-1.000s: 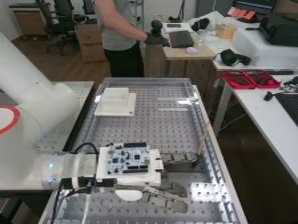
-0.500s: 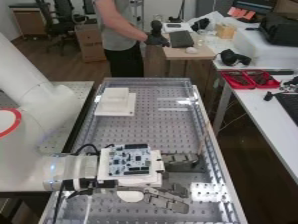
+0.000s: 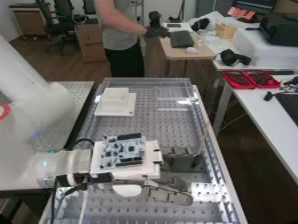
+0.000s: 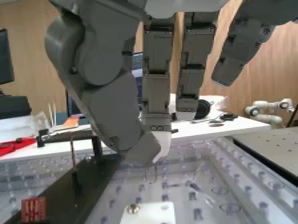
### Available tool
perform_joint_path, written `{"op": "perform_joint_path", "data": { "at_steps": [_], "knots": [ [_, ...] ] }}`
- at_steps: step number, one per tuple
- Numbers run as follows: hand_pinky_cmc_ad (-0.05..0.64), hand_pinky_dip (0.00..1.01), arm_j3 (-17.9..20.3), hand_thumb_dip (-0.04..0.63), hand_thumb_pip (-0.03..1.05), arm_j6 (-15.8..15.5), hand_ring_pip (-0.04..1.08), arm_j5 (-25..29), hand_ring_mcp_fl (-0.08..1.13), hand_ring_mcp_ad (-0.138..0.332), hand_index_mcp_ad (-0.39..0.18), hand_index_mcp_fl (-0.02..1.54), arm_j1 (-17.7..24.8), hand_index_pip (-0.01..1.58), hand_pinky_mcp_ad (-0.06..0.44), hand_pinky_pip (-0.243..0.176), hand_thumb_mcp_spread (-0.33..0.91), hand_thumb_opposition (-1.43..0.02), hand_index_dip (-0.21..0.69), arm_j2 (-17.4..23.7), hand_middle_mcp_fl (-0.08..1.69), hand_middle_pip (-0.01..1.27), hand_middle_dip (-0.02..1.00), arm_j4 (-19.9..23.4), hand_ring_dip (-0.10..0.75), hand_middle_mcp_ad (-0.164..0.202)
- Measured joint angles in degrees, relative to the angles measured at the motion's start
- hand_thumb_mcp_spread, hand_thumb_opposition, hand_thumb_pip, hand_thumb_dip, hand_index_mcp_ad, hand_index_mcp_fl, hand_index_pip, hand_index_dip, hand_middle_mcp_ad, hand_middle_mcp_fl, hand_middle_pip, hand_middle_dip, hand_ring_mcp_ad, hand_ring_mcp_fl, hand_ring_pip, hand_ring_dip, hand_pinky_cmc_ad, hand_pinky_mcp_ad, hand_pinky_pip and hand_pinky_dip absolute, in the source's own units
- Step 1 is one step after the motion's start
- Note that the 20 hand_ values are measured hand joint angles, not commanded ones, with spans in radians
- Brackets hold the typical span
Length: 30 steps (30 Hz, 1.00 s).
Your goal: Grab the paper clip and place it in the clear container
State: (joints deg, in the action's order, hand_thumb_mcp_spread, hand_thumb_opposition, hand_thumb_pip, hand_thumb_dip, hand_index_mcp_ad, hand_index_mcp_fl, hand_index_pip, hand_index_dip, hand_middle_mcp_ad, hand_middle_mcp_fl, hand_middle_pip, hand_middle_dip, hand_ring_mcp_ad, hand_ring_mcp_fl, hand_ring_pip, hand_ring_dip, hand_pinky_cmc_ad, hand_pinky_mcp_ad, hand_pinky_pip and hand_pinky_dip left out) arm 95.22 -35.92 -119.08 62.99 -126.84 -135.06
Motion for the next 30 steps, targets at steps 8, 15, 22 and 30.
{"op": "perform_joint_path", "data": {
  "at_steps": [8, 15, 22, 30],
  "knots": [
    [0.461, 0.19, 4.2, 0.283, 0.65, 2.8, 0.10, -0.6, 0.65, 0.061, -0.141, 0.37, 1.0, 0.12, 0.265, 0.108, 0.68, -1.09, -0.182, 6.3, 1.03, 0.66, 0.65, 4.8, 0.415, 0.005],
    [0.478, 0.20, 10.6, 0.283, 0.65, 6.0, 0.11, -0.9, 0.65, 0.063, -0.148, 0.39, 4.9, 0.12, 0.278, 0.113, 0.68, -1.10, -0.183, 14.2, 1.03, 0.66, 0.65, 10.1, 0.429, 0.030],
    [0.478, 0.20, 14.8, 0.283, 0.65, 7.9, 0.11, 0.3, 0.65, 0.063, -0.155, 0.39, 10.7, 0.11, 0.278, 0.113, 0.68, -1.10, -0.183, 19.6, 1.03, 0.66, 0.65, 12.6, 0.431, 0.030],
    [0.478, 0.20, 17.5, 0.283, 0.65, 9.1, 0.11, 4.5, 0.65, 0.063, -0.152, 0.39, 19.6, 0.11, 0.276, 0.113, 0.68, -1.10, -0.183, 22.4, 1.03, 0.66, 0.65, 14.1, 0.431, 0.031]
  ]
}}
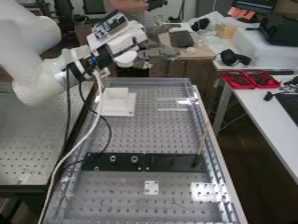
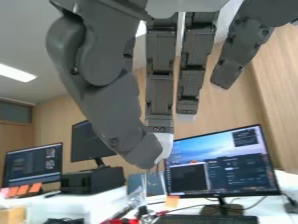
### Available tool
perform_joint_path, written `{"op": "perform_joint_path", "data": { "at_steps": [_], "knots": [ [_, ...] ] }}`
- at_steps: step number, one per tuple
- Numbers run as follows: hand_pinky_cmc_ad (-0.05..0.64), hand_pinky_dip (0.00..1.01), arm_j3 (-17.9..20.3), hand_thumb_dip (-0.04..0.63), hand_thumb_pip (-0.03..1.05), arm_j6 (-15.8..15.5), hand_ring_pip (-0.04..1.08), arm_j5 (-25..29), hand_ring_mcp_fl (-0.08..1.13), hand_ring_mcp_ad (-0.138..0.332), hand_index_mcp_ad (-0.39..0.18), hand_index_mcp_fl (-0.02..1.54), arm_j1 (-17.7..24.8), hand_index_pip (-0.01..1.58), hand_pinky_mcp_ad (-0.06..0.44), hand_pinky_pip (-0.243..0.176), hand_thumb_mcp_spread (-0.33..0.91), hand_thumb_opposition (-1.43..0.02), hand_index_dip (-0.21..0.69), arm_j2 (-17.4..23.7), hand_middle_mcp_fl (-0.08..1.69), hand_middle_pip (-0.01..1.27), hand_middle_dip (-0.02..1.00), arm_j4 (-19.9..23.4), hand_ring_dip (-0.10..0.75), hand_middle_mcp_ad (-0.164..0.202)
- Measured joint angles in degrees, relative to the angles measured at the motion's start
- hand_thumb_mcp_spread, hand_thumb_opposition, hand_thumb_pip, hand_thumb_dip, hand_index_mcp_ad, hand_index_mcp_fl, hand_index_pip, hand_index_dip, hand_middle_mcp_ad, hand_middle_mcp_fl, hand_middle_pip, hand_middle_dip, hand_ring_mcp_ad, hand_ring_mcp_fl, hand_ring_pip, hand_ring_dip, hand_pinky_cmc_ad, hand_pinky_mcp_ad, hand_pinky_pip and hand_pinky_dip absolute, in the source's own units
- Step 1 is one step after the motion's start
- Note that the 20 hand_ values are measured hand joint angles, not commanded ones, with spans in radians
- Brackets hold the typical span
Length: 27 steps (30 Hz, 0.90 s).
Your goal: Grab the paper clip and place it in the clear container
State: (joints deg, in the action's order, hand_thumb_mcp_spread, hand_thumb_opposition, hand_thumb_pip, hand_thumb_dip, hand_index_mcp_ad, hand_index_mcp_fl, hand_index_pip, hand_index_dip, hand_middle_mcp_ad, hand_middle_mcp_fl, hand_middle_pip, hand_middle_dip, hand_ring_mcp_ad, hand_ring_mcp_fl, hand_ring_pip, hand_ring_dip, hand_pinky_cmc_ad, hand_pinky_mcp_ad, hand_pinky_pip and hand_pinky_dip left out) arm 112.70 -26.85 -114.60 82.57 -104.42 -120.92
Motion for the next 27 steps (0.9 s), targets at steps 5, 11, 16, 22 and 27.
{"op": "perform_joint_path", "data": {
  "at_steps": [5, 11, 16, 22, 27],
  "knots": [
    [0.478, 0.20, -0.3, 0.283, 0.65, 0.2, 0.11, 3.3, 0.65, 0.061, -0.152, 0.39, 5.3, 0.11, 0.278, 0.113, 0.68, -1.10, -0.183, -0.7, 1.03, 0.66, 0.65, 0.1, 0.431, 0.038],
    [0.478, 0.20, -2.6, 0.283, 0.65, -0.2, 0.11, 7.4, 0.65, 0.061, -0.150, 0.39, 10.9, 0.11, 0.281, 0.113, 0.68, -1.10, -0.183, -4.5, 1.03, 0.66, 0.65, 0.0, 0.429, 0.038],
    [0.478, 0.20, -5.3, 0.283, 0.65, -1.1, 0.11, 11.0, 0.65, 0.061, -0.152, 0.39, 14.1, 0.11, 0.283, 0.113, 0.68, -1.11, -0.183, -8.4, 1.03, 0.66, 0.65, -0.3, 0.431, 0.038],
    [0.478, 0.20, -8.1, 0.283, 0.65, -2.7, 0.11, 15.7, 0.65, 0.061, -0.152, 0.39, 16.8, 0.11, 0.279, 0.113, 0.68, -1.10, -0.183, -13.2, 1.03, 0.66, 0.65, -1.5, 0.431, 0.038],
    [0.478, 0.20, -9.9, 0.283, 0.65, -3.7, 0.11, 20.0, 0.65, 0.061, -0.150, 0.39, 18.6, 0.11, 0.279, 0.113, 0.68, -1.10, -0.180, -16.9, 1.03, 0.66, 0.65, -3.1, 0.431, 0.038]
  ]
}}
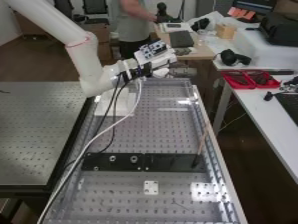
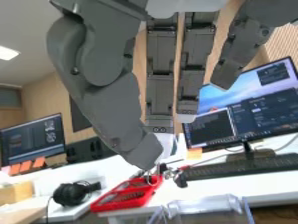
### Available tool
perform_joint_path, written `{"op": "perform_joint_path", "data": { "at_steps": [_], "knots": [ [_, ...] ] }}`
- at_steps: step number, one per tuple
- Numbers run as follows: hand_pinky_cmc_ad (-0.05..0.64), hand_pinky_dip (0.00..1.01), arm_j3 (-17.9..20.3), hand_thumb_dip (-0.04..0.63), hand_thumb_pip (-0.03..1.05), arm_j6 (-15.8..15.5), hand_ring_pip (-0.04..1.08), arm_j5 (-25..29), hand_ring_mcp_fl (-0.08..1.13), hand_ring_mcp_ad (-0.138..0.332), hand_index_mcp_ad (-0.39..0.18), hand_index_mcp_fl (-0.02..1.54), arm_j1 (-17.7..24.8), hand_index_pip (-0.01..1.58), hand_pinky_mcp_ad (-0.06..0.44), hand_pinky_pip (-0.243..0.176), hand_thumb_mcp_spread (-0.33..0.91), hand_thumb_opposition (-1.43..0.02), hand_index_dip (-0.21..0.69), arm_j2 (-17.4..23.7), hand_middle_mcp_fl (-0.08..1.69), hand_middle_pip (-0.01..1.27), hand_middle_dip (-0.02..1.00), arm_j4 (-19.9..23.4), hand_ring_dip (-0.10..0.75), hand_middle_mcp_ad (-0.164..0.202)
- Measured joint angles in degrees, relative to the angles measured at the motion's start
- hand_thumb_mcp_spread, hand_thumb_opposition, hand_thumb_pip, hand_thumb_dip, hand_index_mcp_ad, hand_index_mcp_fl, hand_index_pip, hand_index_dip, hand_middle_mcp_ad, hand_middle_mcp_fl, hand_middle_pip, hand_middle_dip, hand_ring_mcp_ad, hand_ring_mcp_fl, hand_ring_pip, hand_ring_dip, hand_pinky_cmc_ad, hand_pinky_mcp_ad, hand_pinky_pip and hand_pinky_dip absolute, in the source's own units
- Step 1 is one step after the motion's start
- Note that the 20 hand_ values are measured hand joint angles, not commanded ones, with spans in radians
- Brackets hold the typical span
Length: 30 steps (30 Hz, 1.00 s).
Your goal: Grab the paper clip and place it in the clear container
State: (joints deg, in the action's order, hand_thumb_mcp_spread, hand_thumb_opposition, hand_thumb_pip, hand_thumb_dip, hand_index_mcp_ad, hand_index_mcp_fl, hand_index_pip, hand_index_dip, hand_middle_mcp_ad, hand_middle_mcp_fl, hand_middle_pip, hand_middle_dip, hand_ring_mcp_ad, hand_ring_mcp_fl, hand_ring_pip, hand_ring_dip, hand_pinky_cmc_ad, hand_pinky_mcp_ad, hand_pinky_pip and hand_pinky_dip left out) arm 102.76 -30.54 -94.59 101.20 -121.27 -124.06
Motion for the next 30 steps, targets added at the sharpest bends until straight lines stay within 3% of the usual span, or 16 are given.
{"op": "perform_joint_path", "data": {
  "at_steps": [14, 16, 18, 20, 23, 25, 28, 30],
  "knots": [
    [0.478, 0.20, -3.6, 0.283, 0.65, -1.6, 0.10, 4.6, 0.65, 0.063, -0.150, 0.37, 1.6, 0.12, 0.283, 0.113, 0.68, -1.11, -0.183, -5.1, 1.02, 0.67, 0.62, -6.7, 0.431, 0.038],
    [0.478, 0.20, -4.2, 0.283, 0.67, -1.6, 0.10, 4.5, 0.59, 0.061, -0.150, 0.27, 1.5, 0.14, 0.283, 0.113, 0.65, -1.10, -0.183, -5.2, 0.95, 0.67, 0.63, -8.4, 0.431, 0.038],
    [0.478, 0.21, -5.0, 0.288, 0.77, -1.2, 0.10, 4.0, 0.48, 0.063, -0.150, 0.15, 1.3, 0.20, 0.279, 0.113, 0.60, -1.03, -0.183, -5.2, 0.91, 0.58, 0.61, -11.1, 0.417, 0.038],
    [0.478, 0.24, -5.3, 0.290, 0.78, -0.9, 0.13, 3.9, 0.43, 0.063, -0.152, 0.14, 1.2, 0.22, 0.281, 0.098, 0.53, -0.97, -0.182, -5.2, 0.74, 0.47, 0.56, -11.7, 0.393, 0.038],
    [0.471, 0.31, -5.2, 0.290, 0.80, -0.3, 0.17, 3.7, 0.33, 0.065, -0.150, 0.06, 0.8, 0.24, 0.278, 0.077, 0.47, -0.90, -0.199, -4.7, 0.64, 0.39, 0.52, -11.9, 0.372, 0.037],
    [0.466, 0.34, -4.7, 0.291, 0.81, -0.1, 0.18, 3.6, 0.29, 0.073, -0.150, 0.02, 0.6, 0.25, 0.276, 0.068, 0.46, -0.88, -0.199, -4.1, 0.61, 0.36, 0.52, -11.8, 0.360, 0.038],
    [0.461, 0.37, -4.0, 0.316, 0.81, 0.1, 0.18, 3.4, 0.30, 0.072, -0.150, 0.03, 0.3, 0.26, 0.276, 0.019, 0.44, -0.87, -0.195, -2.9, 0.60, 0.34, 0.49, -11.7, 0.328, 0.037],
    [0.463, 0.40, -3.2, 0.316, 0.81, 0.2, 0.18, 3.3, 0.26, 0.075, -0.150, 0.03, 0.0, 0.26, 0.276, 0.021, 0.44, -0.85, -0.199, -1.3, 0.56, 0.32, 0.48, -11.6, 0.316, 0.037]
  ]
}}
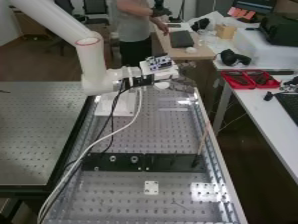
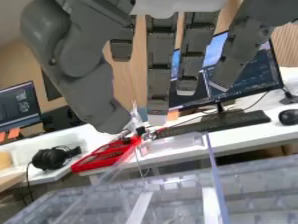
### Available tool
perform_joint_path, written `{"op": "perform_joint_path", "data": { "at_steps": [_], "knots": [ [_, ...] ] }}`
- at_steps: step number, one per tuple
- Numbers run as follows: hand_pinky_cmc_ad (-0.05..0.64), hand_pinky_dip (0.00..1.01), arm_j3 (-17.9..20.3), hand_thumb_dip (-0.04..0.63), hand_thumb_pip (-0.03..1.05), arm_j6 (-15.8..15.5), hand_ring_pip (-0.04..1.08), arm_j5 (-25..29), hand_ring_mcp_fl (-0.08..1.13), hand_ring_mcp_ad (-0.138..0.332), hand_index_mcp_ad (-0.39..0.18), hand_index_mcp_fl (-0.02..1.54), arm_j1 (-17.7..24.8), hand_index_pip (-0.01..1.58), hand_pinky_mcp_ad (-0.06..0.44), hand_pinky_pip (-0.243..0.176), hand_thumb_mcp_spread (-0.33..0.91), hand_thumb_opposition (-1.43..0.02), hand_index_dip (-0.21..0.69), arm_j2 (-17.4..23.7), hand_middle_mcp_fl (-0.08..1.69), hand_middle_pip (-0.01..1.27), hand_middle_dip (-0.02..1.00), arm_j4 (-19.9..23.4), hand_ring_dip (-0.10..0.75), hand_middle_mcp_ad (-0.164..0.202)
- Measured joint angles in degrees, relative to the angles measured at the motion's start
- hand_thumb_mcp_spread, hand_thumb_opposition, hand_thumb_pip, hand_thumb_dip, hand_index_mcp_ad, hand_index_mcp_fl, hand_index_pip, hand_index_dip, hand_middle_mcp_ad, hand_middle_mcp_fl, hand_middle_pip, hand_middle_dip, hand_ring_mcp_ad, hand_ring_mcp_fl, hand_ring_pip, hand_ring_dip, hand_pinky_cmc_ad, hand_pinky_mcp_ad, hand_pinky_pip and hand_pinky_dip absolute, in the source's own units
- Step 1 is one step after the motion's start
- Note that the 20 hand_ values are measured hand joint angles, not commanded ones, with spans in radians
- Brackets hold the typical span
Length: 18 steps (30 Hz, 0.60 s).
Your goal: Grab the paper clip and place it in the clear container
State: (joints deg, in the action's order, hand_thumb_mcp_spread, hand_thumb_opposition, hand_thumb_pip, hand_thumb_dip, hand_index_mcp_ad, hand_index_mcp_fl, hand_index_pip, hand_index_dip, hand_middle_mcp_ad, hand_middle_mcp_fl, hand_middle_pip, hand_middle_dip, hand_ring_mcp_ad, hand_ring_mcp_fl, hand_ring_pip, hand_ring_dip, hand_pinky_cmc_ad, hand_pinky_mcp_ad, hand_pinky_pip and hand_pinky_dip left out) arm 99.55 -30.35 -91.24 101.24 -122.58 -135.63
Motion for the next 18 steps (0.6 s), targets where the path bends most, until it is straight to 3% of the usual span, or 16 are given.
{"op": "perform_joint_path", "data": {
  "at_steps": [7, 13, 18],
  "knots": [
    [0.379, 0.44, 3.5, 0.316, 0.81, 0.4, 0.20, 0.4, 0.21, 0.073, -0.152, 0.02, -1.0, 0.22, 0.278, -0.003, 0.38, -0.82, -0.199, 7.0, 0.55, 0.22, 0.48, 1.0, 0.314, 0.037],
    [0.367, 0.49, 7.1, 0.316, 0.76, 0.4, 0.20, 1.5, 0.21, 0.072, -0.147, 0.10, -2.4, 0.16, 0.278, -0.028, 0.35, -0.81, -0.199, 13.8, 0.54, 0.18, 0.48, 2.6, 0.305, 0.037],
    [0.367, 0.51, 8.6, 0.316, 0.73, -0.1, 0.19, 2.3, 0.21, 0.087, -0.140, 0.19, -4.5, 0.13, 0.278, -0.044, 0.32, -0.79, -0.199, 19.9, 0.55, 0.16, 0.48, -1.2, 0.305, 0.038]
  ]
}}
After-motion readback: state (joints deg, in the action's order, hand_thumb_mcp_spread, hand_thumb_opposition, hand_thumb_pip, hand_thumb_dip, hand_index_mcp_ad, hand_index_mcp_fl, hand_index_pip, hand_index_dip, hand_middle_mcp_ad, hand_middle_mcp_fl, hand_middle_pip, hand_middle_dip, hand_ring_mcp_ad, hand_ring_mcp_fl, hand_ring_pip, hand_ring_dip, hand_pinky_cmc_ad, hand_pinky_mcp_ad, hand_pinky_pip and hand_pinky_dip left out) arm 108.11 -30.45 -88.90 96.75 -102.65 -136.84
